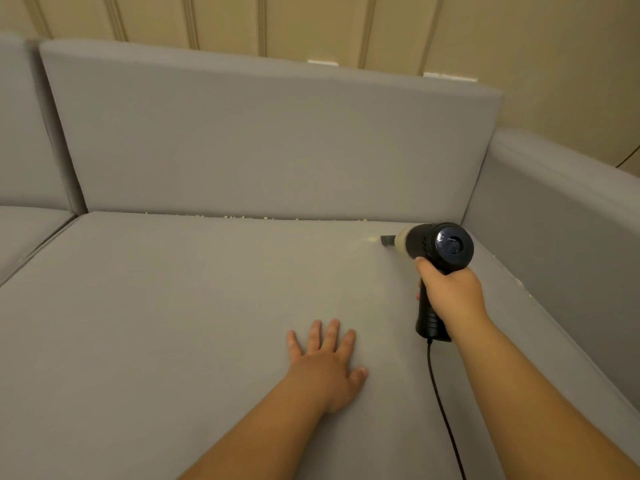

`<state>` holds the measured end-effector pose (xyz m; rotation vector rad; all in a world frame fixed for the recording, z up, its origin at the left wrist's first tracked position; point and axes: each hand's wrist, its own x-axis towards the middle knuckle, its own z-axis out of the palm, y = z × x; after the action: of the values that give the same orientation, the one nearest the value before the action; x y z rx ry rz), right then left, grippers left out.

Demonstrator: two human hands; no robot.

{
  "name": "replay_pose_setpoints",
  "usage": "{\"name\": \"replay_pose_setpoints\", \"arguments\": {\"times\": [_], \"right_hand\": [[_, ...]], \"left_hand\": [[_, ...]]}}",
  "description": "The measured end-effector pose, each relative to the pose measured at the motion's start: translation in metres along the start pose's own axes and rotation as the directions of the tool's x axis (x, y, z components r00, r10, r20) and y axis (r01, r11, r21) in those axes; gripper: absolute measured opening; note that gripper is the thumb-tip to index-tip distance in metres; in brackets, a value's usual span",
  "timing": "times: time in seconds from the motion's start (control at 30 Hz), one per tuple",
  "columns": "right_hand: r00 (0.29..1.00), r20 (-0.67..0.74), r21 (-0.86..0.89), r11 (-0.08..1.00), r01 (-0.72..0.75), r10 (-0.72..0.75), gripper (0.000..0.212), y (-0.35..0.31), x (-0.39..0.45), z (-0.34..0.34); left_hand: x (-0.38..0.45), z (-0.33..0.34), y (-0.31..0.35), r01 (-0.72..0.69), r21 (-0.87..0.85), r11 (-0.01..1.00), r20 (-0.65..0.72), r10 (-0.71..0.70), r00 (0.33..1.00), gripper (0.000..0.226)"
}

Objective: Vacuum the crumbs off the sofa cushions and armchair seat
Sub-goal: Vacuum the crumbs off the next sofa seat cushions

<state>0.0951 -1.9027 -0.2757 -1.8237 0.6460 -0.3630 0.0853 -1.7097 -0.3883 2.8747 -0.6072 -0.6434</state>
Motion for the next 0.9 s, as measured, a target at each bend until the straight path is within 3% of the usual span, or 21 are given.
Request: {"name": "replay_pose_setpoints", "arguments": {"times": [0.23,0.5,0.73,0.9], "right_hand": [[0.995,0.102,-0.072,0.997,0.001,0.007,0.022,0.0,-0.009,-0.001],[1.0,-0.008,-0.085,0.996,0.006,-0.007,0.023,0.004,0.008,-0.016],[0.988,0.138,-0.093,0.993,0.077,-0.064,0.02,-0.012,0.023,0.021],[0.97,0.236,-0.171,0.98,0.106,-0.063,0.018,-0.014,0.006,0.009]], "left_hand": [[0.001,0.0,0.0,0.0,-0.001,1.0,0.025,0.0,1.0,0.076],[0.0,-0.001,0.0,-0.005,0.002,1.0,0.019,0.004,1.0,0.076],[0.0,-0.002,0.005,0.02,0.023,1.0,0.045,-0.021,0.999,0.076],[0.003,-0.002,0.0,0.006,0.005,1.0,0.039,-0.006,0.999,0.074]]}}
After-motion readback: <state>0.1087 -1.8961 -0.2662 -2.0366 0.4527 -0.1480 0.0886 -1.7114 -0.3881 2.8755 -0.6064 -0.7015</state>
